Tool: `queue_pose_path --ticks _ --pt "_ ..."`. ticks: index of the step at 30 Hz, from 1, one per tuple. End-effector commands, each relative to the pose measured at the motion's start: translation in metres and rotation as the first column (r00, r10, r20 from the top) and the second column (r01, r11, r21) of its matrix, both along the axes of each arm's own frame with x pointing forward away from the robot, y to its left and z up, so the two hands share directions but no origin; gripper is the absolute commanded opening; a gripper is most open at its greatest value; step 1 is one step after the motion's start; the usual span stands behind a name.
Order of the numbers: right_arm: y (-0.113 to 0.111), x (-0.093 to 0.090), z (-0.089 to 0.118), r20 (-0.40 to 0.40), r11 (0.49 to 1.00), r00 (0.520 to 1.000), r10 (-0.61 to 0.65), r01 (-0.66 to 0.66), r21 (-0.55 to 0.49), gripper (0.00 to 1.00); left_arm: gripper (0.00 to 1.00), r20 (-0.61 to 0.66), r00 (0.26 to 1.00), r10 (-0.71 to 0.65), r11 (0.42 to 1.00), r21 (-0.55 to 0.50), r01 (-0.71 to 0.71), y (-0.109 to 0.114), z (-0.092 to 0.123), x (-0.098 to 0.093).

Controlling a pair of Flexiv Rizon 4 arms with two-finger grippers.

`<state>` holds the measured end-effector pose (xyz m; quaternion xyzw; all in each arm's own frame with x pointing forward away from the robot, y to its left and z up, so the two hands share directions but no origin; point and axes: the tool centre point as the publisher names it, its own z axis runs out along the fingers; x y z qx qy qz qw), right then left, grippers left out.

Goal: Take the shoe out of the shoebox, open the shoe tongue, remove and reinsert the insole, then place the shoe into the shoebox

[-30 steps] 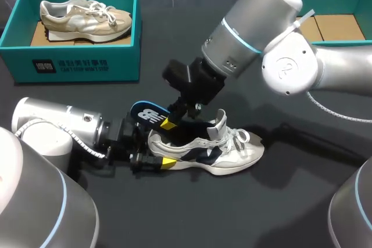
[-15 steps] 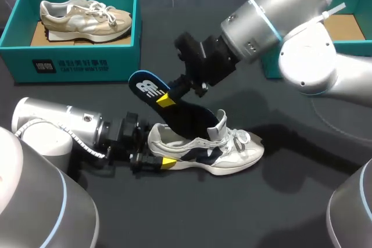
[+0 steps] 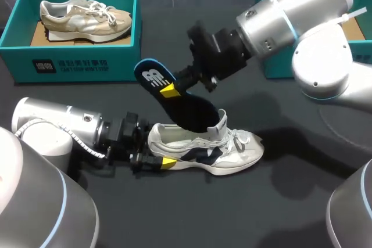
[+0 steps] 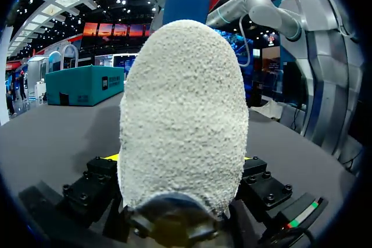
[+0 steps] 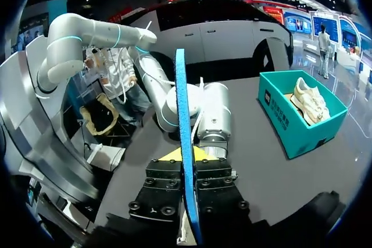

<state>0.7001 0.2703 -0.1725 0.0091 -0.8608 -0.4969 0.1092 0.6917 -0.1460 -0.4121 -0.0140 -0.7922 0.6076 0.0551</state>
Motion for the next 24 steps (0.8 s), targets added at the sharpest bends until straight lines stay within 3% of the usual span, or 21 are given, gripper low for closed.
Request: queue_pose_path --ticks 1,3,5,19,22,24 --pt "-0.024 -0.01 0.041 0.011 0.998 1.0 -0.006 0.005 0.069 0.0 0.0 0.001 1.0 0.002 1.0 0.0 -0.002 0.0 -0.001 -0.001" --pt "-0.034 -0.017 0.055 0.018 0.986 1.0 0.018 -0.021 0.168 0.0 0.0 0.001 1.0 0.002 1.0 0.0 -0.002 0.0 -0.001 -0.001" --pt "-0.04 -0.028 0.071 0.047 0.988 0.999 0.018 -0.025 0.155 0.0 0.0 0.001 1.0 0.002 1.0 0.0 -0.002 0.0 -0.001 -0.001" --pt "-0.04 -0.028 0.071 0.047 0.988 0.999 0.018 -0.025 0.155 0.0 0.0 0.001 1.0 0.002 1.0 0.0 -0.002 0.0 -0.001 -0.001" --pt "-0.053 -0.033 0.083 -0.041 0.982 0.999 -0.027 0.034 0.186 0.0 0.0 0.001 1.0 0.002 1.0 0.0 -0.002 0.0 -0.001 -0.001" --pt "-0.063 -0.04 0.093 -0.05 0.977 0.998 -0.039 0.049 0.209 0.0 0.0 0.001 1.0 0.002 1.0 0.0 -0.002 0.0 -0.001 -0.001"
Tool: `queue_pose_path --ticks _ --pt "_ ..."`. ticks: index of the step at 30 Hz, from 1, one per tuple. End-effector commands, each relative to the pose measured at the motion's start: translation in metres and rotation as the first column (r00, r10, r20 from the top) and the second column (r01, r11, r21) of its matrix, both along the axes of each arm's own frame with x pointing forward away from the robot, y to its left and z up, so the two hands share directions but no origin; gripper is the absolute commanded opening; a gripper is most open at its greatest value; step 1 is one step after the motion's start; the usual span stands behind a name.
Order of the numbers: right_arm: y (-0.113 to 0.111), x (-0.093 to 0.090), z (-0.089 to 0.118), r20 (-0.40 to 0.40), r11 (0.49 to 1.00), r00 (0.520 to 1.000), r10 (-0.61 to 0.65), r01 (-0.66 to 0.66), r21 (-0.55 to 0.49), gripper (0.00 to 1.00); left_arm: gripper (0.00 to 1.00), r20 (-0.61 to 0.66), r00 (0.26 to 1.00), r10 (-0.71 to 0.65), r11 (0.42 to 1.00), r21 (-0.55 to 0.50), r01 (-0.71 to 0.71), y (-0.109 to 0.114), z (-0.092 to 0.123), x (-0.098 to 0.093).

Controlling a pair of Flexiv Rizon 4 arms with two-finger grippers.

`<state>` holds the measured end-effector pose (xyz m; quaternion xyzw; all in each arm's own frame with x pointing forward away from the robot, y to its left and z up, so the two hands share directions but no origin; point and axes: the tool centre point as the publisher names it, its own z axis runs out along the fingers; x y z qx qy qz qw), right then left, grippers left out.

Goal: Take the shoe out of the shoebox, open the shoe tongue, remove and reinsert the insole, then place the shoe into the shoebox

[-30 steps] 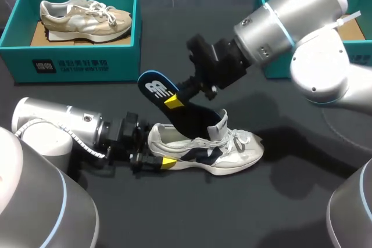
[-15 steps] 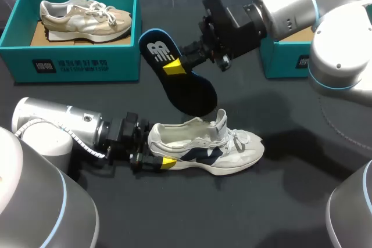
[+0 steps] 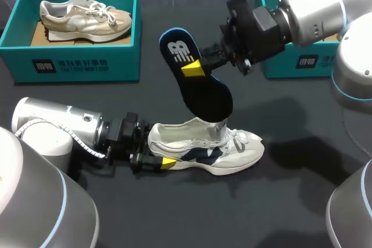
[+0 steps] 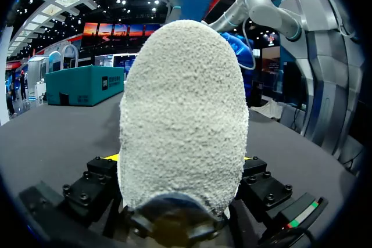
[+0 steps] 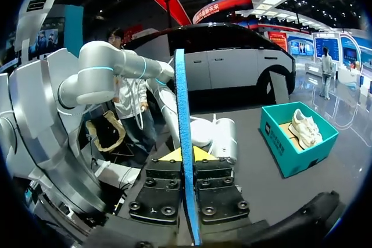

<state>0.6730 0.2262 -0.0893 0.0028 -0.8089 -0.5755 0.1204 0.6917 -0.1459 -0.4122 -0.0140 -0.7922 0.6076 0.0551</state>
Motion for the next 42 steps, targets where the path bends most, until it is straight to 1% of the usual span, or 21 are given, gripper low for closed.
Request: queue_pose_path --ticks 1,2,3,4,5,6,19,20,21,23,24,28,32,34,42 --pt "-0.024 -0.018 0.014 -0.029 0.997 0.999 -0.042 0.044 0.062 0.0 0.0 0.001 1.0 0.002 1.0 0.0 -0.002 0.0 -0.001 -0.001" --pt "-0.029 -0.022 0.018 -0.038 0.997 0.998 -0.049 0.051 0.059 0.0 0.0 0.001 1.0 0.002 1.0 0.0 -0.002 0.0 -0.001 -0.001" --pt "-0.035 -0.028 0.025 -0.048 0.993 0.996 -0.069 0.073 0.091 0.0 0.0 0.001 1.0 0.002 1.0 0.0 -0.002 0.0 -0.001 -0.001" --pt "-0.039 -0.033 0.031 -0.054 0.982 0.997 -0.054 0.063 0.178 0.0 0.0 0.001 1.0 0.002 1.0 0.0 -0.002 0.0 -0.001 -0.001" --pt "-0.043 -0.037 0.037 -0.061 0.973 0.998 -0.033 0.046 0.228 0.0 0.0 0.001 1.0 0.002 1.0 0.0 -0.002 0.0 -0.001 -0.001" --pt "-0.046 -0.042 0.043 -0.067 0.974 0.997 -0.04 0.054 0.222 0.0 0.0 0.001 1.0 0.002 1.0 0.0 -0.002 0.0 -0.001 -0.001" --pt "-0.046 -0.042 0.043 -0.067 0.974 0.997 -0.04 0.054 0.222 0.0 0.0 0.001 1.0 0.002 1.0 0.0 -0.002 0.0 -0.001 -0.001" --pt "-0.047 -0.043 0.042 -0.085 0.969 0.996 -0.039 0.059 0.238 0.0 0.0 0.001 1.0 0.002 1.0 0.0 -0.002 0.0 -0.001 -0.001" --pt "-0.048 -0.048 0.039 -0.147 0.967 0.986 -0.071 0.105 0.234 0.0 0.0 0.001 1.0 0.002 1.0 0.0 -0.002 0.0 -0.001 -0.001" --pt "-0.049 -0.057 0.036 -0.18 0.96 0.98 -0.081 0.126 0.25 0.0 0.0 0.001 1.0 0.002 1.0 0.0 -0.002 0.0 -0.001 -0.001" --pt "-0.05 -0.062 0.035 -0.202 0.957 0.974 -0.103 0.153 0.247 0.0 0.0 0.001 1.0 0.002 1.0 0.0 -0.002 0.0 -0.001 -0.001" --pt "-0.054 -0.079 0.034 -0.26 0.95 0.958 -0.121 0.188 0.249 0.0 0.0 0.001 1.0 0.002 1.0 0.0 -0.002 0.0 -0.001 -0.001" --pt "-0.058 -0.091 0.035 -0.276 0.953 0.951 -0.137 0.203 0.225 0.0 0.0 0.001 1.0 0.002 1.0 0.0 -0.002 0.0 -0.001 -0.001" --pt "-0.059 -0.096 0.036 -0.302 0.954 0.944 -0.135 0.205 0.216 0.0 0.0 0.001 1.0 0.002 1.0 0.0 -0.002 0.0 -0.001 -0.001" --pt "-0.059 -0.096 0.036 -0.302 0.954 0.944 -0.135 0.205 0.216 0.0 0.0 0.001 1.0 0.002 1.0 0.0 -0.002 0.0 -0.001 -0.001"
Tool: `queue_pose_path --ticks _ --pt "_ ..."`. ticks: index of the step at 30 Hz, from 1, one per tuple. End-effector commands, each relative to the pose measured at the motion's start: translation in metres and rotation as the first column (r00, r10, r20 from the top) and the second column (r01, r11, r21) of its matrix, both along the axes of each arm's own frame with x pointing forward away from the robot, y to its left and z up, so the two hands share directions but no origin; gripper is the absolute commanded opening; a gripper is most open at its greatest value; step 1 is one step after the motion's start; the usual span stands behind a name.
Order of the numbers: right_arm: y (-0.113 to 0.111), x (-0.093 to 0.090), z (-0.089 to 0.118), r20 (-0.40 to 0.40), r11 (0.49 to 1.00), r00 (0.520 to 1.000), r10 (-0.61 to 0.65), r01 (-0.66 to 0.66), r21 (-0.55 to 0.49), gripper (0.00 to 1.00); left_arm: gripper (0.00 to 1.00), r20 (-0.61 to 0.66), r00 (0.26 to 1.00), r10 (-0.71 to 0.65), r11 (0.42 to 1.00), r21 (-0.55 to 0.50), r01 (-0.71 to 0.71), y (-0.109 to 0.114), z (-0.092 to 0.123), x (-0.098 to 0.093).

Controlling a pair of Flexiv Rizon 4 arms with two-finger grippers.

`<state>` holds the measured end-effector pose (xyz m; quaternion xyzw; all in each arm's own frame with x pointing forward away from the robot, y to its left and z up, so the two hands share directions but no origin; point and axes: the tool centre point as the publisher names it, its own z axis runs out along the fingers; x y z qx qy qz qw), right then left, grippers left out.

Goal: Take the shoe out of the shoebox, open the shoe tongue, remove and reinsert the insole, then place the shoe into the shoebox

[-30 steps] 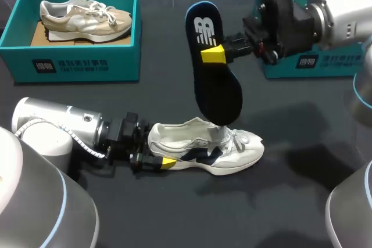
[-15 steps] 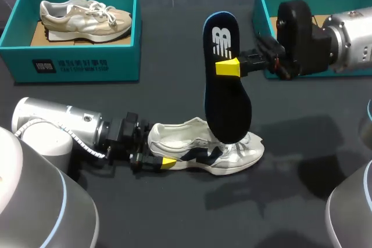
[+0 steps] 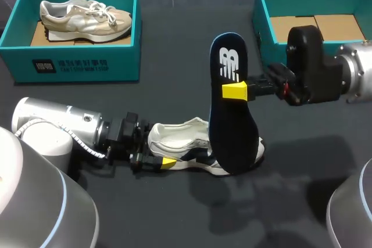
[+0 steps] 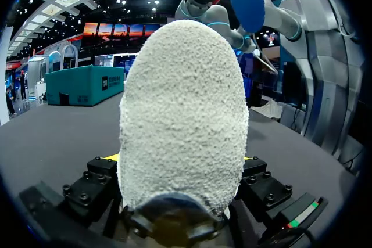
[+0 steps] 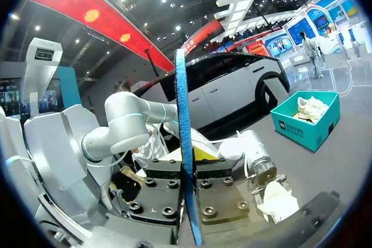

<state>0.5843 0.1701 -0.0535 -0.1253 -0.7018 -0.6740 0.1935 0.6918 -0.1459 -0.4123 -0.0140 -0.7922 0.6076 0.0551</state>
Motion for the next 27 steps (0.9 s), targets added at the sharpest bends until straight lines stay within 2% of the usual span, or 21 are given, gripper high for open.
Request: queue_pose_path --ticks 1,13,14,15,16,27 --pt "-0.003 -0.007 0.0 0.002 1.0 1.0 -0.027 0.027 -0.009 0.0 0.0 0.001 1.0 0.002 1.0 0.0 -0.002 0.0 -0.001 -0.001" --pt "-0.003 -0.007 0.0 0.002 1.0 1.0 -0.027 0.027 -0.009 0.0 0.0 -0.014 1.0 0.008 1.0 0.011 -0.007 0.0 -0.001 -0.001" --pt "-0.003 -0.007 0.0 0.002 1.0 1.0 -0.027 0.027 -0.009 0.0 0.24 -0.014 1.0 0.008 1.0 0.012 -0.008 0.0 0.0 -0.002" --pt "-0.003 -0.007 0.0 0.002 1.0 1.0 -0.027 0.027 -0.009 0.0 0.75 -0.012 1.0 0.014 1.0 0.018 -0.014 0.001 0.0 -0.002" --pt "-0.003 -0.007 0.0 0.002 1.0 1.0 -0.027 0.027 -0.009 0.0 1.0 -0.019 1.0 0.017 1.0 0.023 -0.017 0.001 0.0 -0.001" --pt "-0.003 -0.007 0.0 0.002 1.0 1.0 -0.027 0.027 -0.009 0.0 1.0 0.0 0.999 0.043 0.994 0.098 -0.043 0.023 0.002 0.003"
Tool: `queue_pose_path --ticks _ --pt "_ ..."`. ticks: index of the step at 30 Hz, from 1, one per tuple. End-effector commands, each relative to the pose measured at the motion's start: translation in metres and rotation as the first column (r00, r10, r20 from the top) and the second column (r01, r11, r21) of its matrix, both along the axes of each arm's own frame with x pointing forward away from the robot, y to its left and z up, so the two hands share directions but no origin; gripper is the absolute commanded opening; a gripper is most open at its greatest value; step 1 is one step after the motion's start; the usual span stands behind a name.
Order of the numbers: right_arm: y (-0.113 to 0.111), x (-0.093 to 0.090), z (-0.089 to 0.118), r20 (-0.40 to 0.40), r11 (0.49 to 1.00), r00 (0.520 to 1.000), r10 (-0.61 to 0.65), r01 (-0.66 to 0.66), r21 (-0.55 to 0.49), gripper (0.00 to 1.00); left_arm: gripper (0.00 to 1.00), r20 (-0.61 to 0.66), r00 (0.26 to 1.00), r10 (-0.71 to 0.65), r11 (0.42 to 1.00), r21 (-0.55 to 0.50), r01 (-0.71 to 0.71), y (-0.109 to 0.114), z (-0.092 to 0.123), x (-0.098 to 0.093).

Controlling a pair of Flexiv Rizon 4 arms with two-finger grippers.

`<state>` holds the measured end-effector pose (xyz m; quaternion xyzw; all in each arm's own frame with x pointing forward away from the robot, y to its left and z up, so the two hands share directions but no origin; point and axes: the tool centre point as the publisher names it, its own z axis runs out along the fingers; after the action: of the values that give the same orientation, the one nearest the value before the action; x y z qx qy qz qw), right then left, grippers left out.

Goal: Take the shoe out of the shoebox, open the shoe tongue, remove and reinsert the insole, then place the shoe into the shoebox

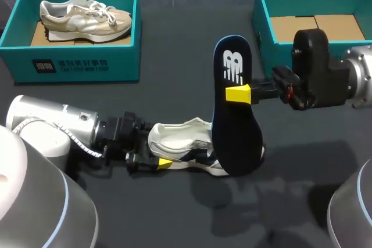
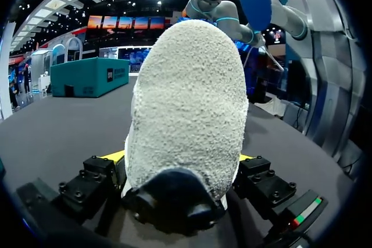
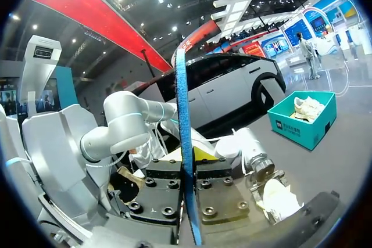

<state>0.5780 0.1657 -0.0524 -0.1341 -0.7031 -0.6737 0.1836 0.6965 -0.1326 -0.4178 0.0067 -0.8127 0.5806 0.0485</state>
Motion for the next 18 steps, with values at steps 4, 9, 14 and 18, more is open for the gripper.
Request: queue_pose_path --ticks 4,9,14,18 --pt "0.0017 -0.0007 -0.0009 -0.001 1.0 1.0 -0.002 0.002 -0.001 0.0 1.0 0.045 0.999 0.028 0.994 0.108 -0.033 0.0167 0.0107 0.0017" --pt "0.0017 -0.0007 -0.0009 -0.001 1.0 1.0 -0.002 0.002 -0.001 0.0 1.0 0.045 0.999 0.028 0.994 0.108 -0.033 0.0167 0.0107 0.0017" --pt "0.0017 -0.0007 -0.0009 -0.001 1.0 1.0 -0.002 0.002 -0.001 0.0 1.0 0.045 0.999 0.028 0.994 0.108 -0.033 0.0167 0.0107 0.0017" --pt "0.0017 -0.0007 -0.0009 -0.001 1.0 1.0 -0.002 0.002 -0.001 0.0 1.0 0.045 0.999 0.028 0.994 0.108 -0.033 0.0167 0.0107 0.0017"
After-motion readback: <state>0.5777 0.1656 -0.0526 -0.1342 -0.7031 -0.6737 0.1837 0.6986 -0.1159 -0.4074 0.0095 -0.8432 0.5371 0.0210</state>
